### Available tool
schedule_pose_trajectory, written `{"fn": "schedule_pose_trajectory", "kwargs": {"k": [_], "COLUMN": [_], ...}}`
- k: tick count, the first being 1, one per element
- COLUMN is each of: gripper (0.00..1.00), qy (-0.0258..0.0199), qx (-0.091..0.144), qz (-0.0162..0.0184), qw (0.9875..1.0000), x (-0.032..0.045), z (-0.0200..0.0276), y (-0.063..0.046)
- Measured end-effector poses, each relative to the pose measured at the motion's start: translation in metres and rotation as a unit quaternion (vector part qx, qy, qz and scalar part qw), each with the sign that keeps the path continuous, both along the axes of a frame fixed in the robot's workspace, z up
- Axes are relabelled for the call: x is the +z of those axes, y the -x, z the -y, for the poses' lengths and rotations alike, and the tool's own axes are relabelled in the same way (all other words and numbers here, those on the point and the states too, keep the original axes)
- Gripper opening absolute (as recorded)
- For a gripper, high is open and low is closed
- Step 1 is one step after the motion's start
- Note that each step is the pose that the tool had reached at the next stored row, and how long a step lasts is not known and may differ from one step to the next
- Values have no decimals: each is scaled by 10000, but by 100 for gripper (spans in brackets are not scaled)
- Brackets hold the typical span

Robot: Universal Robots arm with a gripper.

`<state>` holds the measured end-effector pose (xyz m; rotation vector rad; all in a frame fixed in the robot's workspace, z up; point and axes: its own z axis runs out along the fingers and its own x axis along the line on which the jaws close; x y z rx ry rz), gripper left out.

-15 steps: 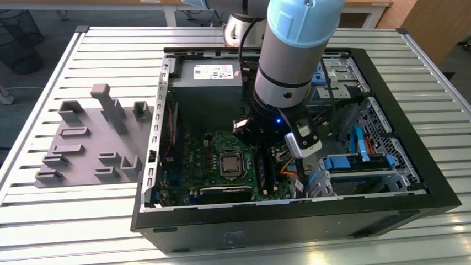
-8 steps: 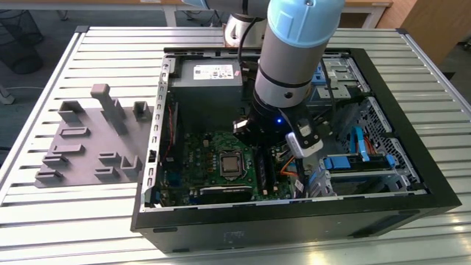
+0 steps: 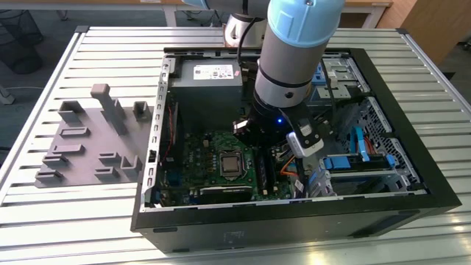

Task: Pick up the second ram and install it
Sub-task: 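Insert the second ram into the second slot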

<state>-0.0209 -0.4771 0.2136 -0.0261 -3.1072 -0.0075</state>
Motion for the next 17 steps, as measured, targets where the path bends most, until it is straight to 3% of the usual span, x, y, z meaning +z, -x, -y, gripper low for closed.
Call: {"fn": "schedule_pose_trajectory", "kwargs": {"k": [17], "gripper": [14], "qy": [0], "qx": [53], "qz": [1], "qw": [10000], "x": [-22], "z": [-24], "y": [-1]}}
